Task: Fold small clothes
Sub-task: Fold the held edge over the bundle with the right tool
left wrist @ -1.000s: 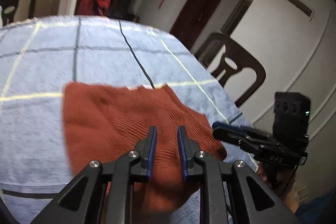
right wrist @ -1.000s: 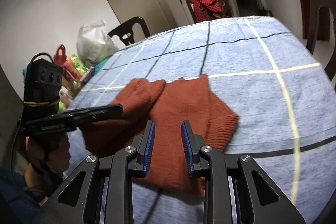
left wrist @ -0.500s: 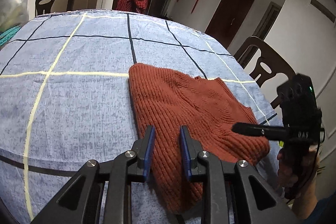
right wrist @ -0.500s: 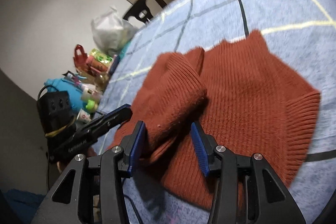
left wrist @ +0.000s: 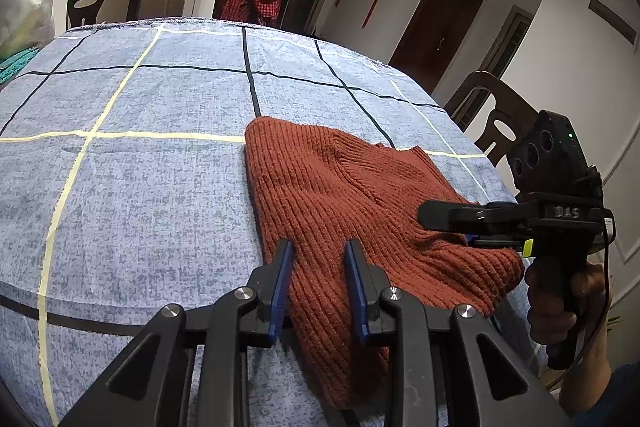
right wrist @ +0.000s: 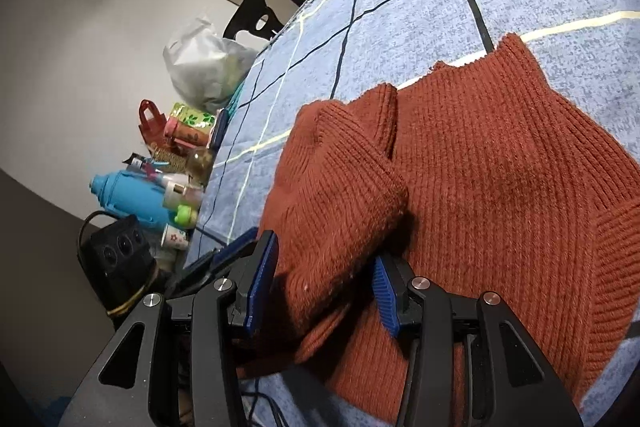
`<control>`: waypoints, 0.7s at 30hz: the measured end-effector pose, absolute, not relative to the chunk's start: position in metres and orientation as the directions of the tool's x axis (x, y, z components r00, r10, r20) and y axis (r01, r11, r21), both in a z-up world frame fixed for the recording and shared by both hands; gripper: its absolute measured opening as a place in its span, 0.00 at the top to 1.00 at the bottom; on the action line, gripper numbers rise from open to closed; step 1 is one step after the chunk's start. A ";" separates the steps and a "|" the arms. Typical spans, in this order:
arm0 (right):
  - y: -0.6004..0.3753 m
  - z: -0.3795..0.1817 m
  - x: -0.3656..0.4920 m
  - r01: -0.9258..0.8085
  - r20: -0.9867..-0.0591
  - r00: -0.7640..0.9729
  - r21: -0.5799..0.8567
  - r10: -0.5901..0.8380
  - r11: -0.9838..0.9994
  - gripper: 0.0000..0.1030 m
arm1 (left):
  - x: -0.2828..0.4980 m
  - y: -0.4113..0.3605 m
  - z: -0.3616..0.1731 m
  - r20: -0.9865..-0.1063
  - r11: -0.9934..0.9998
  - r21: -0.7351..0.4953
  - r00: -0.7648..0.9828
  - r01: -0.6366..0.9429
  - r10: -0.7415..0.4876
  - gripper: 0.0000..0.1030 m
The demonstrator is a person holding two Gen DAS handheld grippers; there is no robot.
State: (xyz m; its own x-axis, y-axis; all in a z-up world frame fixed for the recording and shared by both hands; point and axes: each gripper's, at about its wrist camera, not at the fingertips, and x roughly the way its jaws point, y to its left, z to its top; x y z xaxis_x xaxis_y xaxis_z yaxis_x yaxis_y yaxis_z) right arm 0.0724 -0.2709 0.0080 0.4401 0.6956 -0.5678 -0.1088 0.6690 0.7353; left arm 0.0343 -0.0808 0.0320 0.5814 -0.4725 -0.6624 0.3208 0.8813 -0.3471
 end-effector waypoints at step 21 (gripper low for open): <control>-0.356 0.038 0.034 -0.094 -0.547 0.606 0.671 0.577 0.736 0.86 | 0.040 -0.140 0.051 -0.647 0.843 -0.283 0.558 0.457 -0.520 0.71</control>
